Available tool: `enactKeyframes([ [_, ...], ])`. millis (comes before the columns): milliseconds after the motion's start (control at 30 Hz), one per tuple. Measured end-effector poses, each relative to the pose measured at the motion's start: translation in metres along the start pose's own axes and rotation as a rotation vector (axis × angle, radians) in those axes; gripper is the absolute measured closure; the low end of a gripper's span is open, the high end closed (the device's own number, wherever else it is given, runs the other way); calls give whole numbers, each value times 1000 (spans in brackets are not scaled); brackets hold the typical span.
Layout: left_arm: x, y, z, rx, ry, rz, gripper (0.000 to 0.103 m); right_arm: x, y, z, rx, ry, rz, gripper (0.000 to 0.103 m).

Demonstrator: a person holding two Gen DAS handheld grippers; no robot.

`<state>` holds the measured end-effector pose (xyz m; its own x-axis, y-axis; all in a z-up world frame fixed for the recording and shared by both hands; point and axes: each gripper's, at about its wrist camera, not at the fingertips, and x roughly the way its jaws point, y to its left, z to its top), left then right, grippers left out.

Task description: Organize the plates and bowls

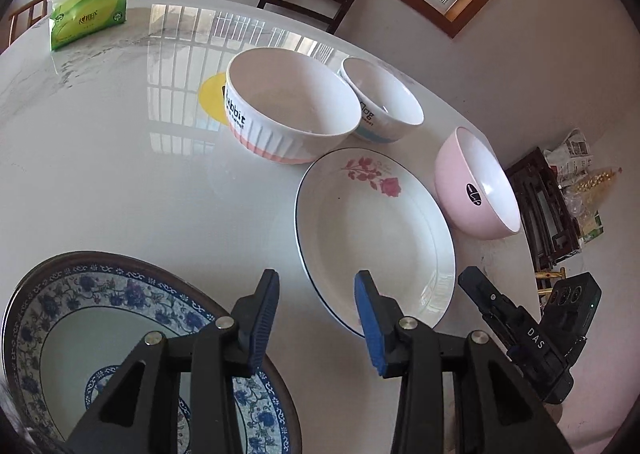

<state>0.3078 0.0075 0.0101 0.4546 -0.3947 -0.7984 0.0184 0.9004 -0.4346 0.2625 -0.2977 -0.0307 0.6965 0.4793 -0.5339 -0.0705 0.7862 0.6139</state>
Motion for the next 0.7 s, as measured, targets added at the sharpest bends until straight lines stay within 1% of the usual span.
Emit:
enactKeyframes([
  [100, 10, 4, 5, -18, 16, 23, 63, 9, -2, 8, 7, 16, 1, 77],
  [267, 24, 7, 10, -50, 39, -2, 63, 25, 2, 16, -6, 65, -6, 77],
  [333, 29, 7, 10, -51, 40, 6, 63, 30, 1, 18, 1, 82, 1, 81],
  [400, 31, 2, 9, -28, 37, 29, 63, 36, 0, 18, 10, 108, -9, 86],
  [467, 36, 0, 10, -26, 43, 26, 64, 40, -1, 19, 18, 124, -8, 86],
  [500, 39, -2, 9, -25, 44, 24, 75, 42, -1, 20, 19, 131, -10, 86],
  [533, 41, -7, 9, -9, 48, 44, 81, 43, 0, 19, 18, 137, -11, 86],
  [567, 43, -12, 9, 19, 50, 79, 89, 45, 1, 19, 12, 146, -13, 86],
  [600, 44, -16, 9, 43, 46, 109, 90, 47, 2, 19, 4, 155, -17, 88],
  [667, 44, -21, 7, 48, 26, 138, 89, 49, 7, 18, -28, 166, -25, 91],
  [700, 44, -22, 5, 46, 20, 151, 89, 49, 9, 17, -43, 164, -36, 90],
])
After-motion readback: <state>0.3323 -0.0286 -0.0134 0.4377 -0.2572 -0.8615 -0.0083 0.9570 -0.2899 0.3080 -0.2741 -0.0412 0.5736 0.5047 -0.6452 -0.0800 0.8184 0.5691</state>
